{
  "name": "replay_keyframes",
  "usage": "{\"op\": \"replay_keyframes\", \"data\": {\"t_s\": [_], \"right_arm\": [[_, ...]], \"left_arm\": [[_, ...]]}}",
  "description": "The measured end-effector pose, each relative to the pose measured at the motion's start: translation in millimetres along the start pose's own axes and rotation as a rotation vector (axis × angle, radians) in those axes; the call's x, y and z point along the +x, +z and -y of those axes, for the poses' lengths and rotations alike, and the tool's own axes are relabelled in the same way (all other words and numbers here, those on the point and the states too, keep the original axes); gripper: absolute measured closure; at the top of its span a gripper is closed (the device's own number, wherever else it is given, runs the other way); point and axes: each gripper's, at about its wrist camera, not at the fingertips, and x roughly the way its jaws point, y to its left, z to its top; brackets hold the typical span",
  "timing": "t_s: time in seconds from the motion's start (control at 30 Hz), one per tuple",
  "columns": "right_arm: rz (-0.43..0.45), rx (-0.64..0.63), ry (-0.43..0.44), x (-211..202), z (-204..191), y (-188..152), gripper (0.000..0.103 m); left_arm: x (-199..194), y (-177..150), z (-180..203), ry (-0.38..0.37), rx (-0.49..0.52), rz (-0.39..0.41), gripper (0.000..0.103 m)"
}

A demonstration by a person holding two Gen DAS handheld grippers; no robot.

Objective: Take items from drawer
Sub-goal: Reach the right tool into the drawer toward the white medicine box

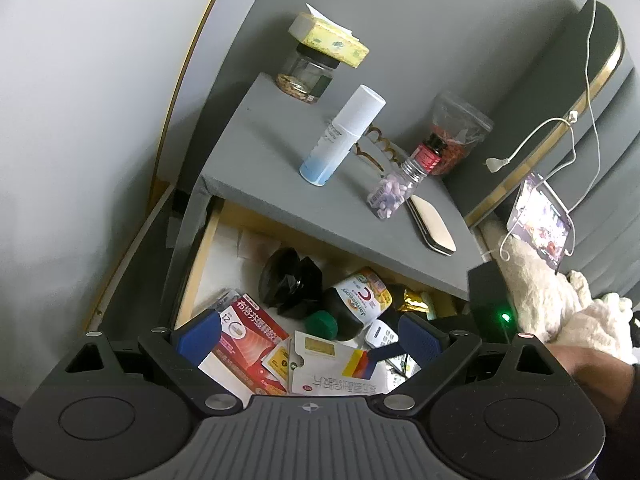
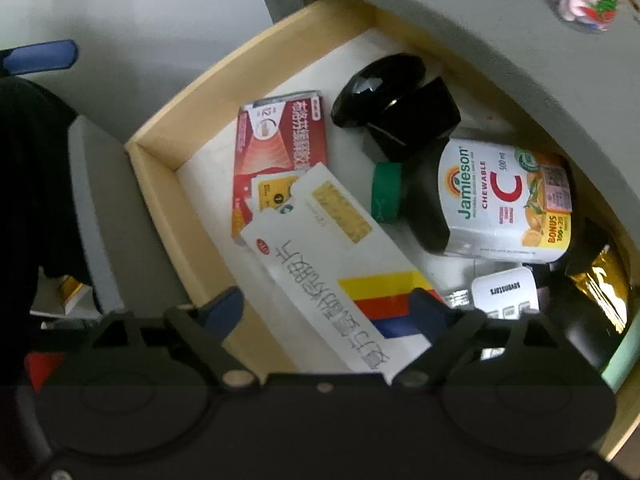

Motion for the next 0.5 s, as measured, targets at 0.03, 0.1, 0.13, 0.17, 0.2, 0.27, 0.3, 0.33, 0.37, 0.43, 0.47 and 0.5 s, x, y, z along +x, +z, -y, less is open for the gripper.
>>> {"op": "replay_keyframes", "data": {"t_s": [0.03, 0.1, 0.13, 0.17, 0.2, 0.27, 0.3, 0.33, 0.37, 0.43, 0.47, 0.5], "right_arm": [[-0.015, -0.011, -0.005, 1.2, 0.5, 2.3, 0.002], [-0.048, -0.037, 0.000, 4.2, 0.6, 7.1, 0.000], [-0.061, -0.044, 0.004, 5.7, 1.1, 9.1, 0.000], [-0.087, -0.055, 0.017, 8.7, 2.2, 12.5, 0.000], [-0.105, -0.062, 0.030, 11.4, 3.6, 14.5, 0.000], [-0.138, -0.076, 0.053, 16.4, 5.9, 18.1, 0.000], [-0.149, -0.084, 0.060, 17.6, 5.7, 19.5, 0.000], [-0.165, -0.098, 0.068, 19.3, 5.6, 21.9, 0.000], [-0.178, -0.111, 0.070, 20.1, 5.1, 24.3, 0.000], [-0.202, -0.140, 0.065, 21.0, 4.2, 29.3, 0.000], [-0.205, -0.157, 0.029, 19.5, 3.9, 32.3, 0.004], [-0.204, -0.169, -0.005, 18.4, 4.1, 33.7, 0.006]], "left_arm": [[0.4, 0.1, 0.3, -0.002, 0.001, -0.002, 0.010], [0.8, -0.1, 1.4, -0.005, 0.004, -0.004, 0.010], [1.1, -0.2, 2.1, -0.007, 0.007, -0.005, 0.010], [1.4, -0.3, 2.6, -0.008, 0.009, -0.006, 0.010], [1.8, -0.4, 3.1, -0.008, 0.011, -0.008, 0.010], [2.7, -0.5, 3.8, -0.008, 0.014, -0.012, 0.010], [2.9, -0.5, 3.9, -0.009, 0.014, -0.013, 0.010], [2.9, -0.6, 3.7, -0.009, 0.013, -0.013, 0.010], [3.0, -0.7, 3.1, -0.010, 0.011, -0.015, 0.010], [3.3, -0.7, 1.6, -0.011, 0.004, -0.018, 0.010], [3.7, -0.5, 0.0, -0.011, -0.002, -0.022, 0.010], [3.8, -0.3, -2.0, -0.010, -0.012, -0.024, 0.010]]}}
